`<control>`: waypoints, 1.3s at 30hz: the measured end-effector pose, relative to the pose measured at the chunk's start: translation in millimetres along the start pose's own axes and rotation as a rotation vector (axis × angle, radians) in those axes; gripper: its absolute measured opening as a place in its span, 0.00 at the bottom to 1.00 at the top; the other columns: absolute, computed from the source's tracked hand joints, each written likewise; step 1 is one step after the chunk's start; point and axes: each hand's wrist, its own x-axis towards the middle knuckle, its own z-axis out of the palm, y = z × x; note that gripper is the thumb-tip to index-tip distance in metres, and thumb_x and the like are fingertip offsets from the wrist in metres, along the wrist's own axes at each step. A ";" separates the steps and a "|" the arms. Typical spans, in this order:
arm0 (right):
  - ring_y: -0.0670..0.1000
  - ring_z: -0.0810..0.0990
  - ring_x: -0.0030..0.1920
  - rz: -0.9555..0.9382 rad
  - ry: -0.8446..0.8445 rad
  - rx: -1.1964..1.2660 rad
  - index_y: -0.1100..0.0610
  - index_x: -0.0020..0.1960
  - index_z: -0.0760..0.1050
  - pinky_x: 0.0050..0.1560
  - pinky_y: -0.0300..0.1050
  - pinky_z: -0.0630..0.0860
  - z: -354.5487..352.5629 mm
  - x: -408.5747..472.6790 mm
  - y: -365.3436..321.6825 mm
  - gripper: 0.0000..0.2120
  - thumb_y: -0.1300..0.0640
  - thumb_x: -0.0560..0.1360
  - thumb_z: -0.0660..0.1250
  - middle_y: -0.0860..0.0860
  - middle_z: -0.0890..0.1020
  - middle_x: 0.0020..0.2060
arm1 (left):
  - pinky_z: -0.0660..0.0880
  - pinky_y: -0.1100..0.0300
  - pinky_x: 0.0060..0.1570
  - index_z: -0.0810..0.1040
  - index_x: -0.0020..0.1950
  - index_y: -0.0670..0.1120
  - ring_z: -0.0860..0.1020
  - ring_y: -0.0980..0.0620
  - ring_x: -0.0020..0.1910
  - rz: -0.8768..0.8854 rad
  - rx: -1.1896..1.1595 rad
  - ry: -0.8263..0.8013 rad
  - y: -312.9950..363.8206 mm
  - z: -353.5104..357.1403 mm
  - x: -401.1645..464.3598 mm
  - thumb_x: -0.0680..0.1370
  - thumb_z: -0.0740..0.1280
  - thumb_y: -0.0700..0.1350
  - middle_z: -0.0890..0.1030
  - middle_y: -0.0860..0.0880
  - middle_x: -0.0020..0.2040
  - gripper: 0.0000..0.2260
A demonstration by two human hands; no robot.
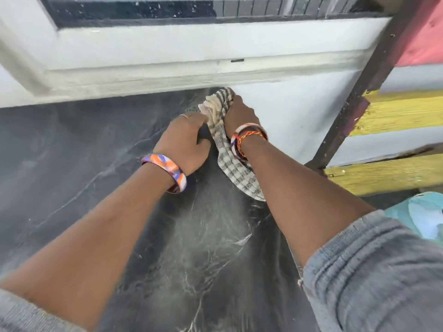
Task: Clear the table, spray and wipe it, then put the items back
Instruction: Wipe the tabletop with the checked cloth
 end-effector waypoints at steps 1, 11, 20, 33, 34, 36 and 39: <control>0.63 0.73 0.63 -0.008 0.007 -0.007 0.57 0.71 0.60 0.60 0.54 0.70 1.2 8.5 -5.0 0.19 0.58 0.80 0.47 0.62 0.73 0.64 | 0.61 0.63 0.61 0.70 0.68 0.42 0.69 0.45 0.67 0.000 -0.008 0.006 -4.2 -0.9 6.1 0.75 0.61 0.37 0.73 0.43 0.67 0.21; 0.59 0.71 0.65 -0.164 0.098 -0.153 0.53 0.74 0.59 0.58 0.52 0.73 6.8 27.3 -9.7 0.27 0.68 0.76 0.51 0.59 0.73 0.65 | 0.68 0.53 0.66 0.70 0.68 0.41 0.69 0.42 0.67 -0.088 -0.039 0.037 -21.4 2.3 8.5 0.76 0.63 0.41 0.72 0.41 0.68 0.21; 0.54 0.79 0.60 -0.510 0.499 0.446 0.60 0.67 0.71 0.59 0.29 0.68 -32.3 -66.8 -5.7 0.26 0.71 0.72 0.53 0.58 0.77 0.63 | 0.62 0.56 0.69 0.52 0.75 0.38 0.64 0.45 0.72 -0.396 -0.955 -0.110 21.7 -13.7 -29.4 0.66 0.76 0.48 0.62 0.41 0.74 0.46; 0.53 0.76 0.55 -0.134 0.279 1.255 0.55 0.73 0.63 0.63 0.56 0.73 -141.0 -176.6 65.9 0.34 0.58 0.70 0.71 0.49 0.82 0.51 | 0.53 0.42 0.74 0.65 0.71 0.39 0.64 0.45 0.73 -0.170 -1.293 -0.387 118.7 -25.3 -91.2 0.53 0.80 0.57 0.67 0.43 0.73 0.52; 0.53 0.77 0.57 -0.067 0.311 1.226 0.52 0.71 0.65 0.57 0.54 0.76 -142.7 -186.0 77.8 0.32 0.52 0.70 0.72 0.51 0.79 0.57 | 0.57 0.44 0.73 0.65 0.72 0.41 0.67 0.46 0.71 -0.161 -1.290 -0.377 127.9 -23.6 -96.6 0.55 0.79 0.55 0.70 0.44 0.71 0.50; 0.50 0.80 0.47 0.138 0.294 1.260 0.52 0.63 0.73 0.42 0.45 0.76 -138.1 -210.9 101.8 0.19 0.46 0.74 0.65 0.51 0.81 0.53 | 0.71 0.58 0.64 0.73 0.63 0.45 0.78 0.53 0.58 -0.176 -1.331 -0.370 144.0 -20.0 -102.3 0.69 0.74 0.47 0.82 0.47 0.58 0.24; 0.45 0.77 0.24 0.332 -0.038 1.305 0.56 0.41 0.71 0.32 0.41 0.70 -126.5 -262.0 143.4 0.20 0.41 0.79 0.54 0.48 0.80 0.26 | 0.73 0.58 0.49 0.80 0.44 0.50 0.77 0.51 0.43 -0.192 -1.413 -0.441 176.4 -5.5 -128.1 0.73 0.70 0.42 0.84 0.51 0.36 0.03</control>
